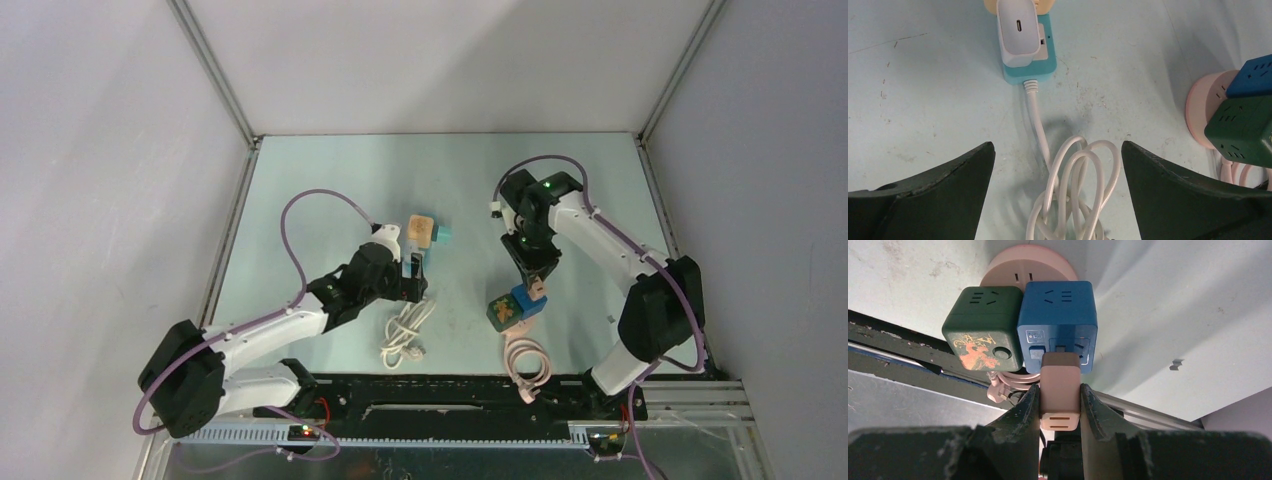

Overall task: Insert the plug
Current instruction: Insert the plug into the socket, then reset both arms

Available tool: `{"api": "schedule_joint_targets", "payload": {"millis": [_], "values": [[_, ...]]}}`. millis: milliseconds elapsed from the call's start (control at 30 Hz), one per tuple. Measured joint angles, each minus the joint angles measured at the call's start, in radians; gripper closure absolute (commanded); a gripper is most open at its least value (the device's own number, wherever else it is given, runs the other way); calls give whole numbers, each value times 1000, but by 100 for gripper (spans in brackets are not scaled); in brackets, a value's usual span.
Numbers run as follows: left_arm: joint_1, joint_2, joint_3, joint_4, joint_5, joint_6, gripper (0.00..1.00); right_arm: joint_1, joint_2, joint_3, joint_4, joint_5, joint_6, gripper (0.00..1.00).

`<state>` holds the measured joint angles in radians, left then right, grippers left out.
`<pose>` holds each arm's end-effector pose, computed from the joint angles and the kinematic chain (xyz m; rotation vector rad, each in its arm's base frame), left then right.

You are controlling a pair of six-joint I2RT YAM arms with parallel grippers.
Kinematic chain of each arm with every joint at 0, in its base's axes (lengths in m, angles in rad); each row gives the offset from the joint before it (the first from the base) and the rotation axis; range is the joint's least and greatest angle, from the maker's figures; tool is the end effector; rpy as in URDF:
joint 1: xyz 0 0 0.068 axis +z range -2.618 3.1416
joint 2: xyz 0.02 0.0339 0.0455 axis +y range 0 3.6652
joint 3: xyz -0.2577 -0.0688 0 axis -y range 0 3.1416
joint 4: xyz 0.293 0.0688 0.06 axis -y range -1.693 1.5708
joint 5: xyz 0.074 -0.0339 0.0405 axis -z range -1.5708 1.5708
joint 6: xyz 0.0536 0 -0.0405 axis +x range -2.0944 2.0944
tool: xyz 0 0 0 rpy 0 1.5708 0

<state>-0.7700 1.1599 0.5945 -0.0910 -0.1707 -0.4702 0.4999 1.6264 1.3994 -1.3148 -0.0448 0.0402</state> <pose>0.2196 -0.2003 0.1660 0.2434 2.2480 -0.4886 0.2946 0.1636 0.2358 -0.7129 3.0422 0.0796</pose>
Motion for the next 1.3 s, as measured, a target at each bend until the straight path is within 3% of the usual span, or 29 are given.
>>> {"api": "schedule_joint_targets", "payload": {"millis": [667,1000,1067,1300], "values": [[-3,-34,-27,5,-9,-19,0,-5,74,40,-29,-18,-16,100],[-3,-177,-27,-29,-78,-27,0,-7,26,-58,54,-29,-10,100],[-3,-215,-27,-33,-95,-26,0,-6,21,-64,63,-29,-5,86],[12,-300,-26,-61,-151,-16,0,-1,4,-77,107,25,46,10]]}}
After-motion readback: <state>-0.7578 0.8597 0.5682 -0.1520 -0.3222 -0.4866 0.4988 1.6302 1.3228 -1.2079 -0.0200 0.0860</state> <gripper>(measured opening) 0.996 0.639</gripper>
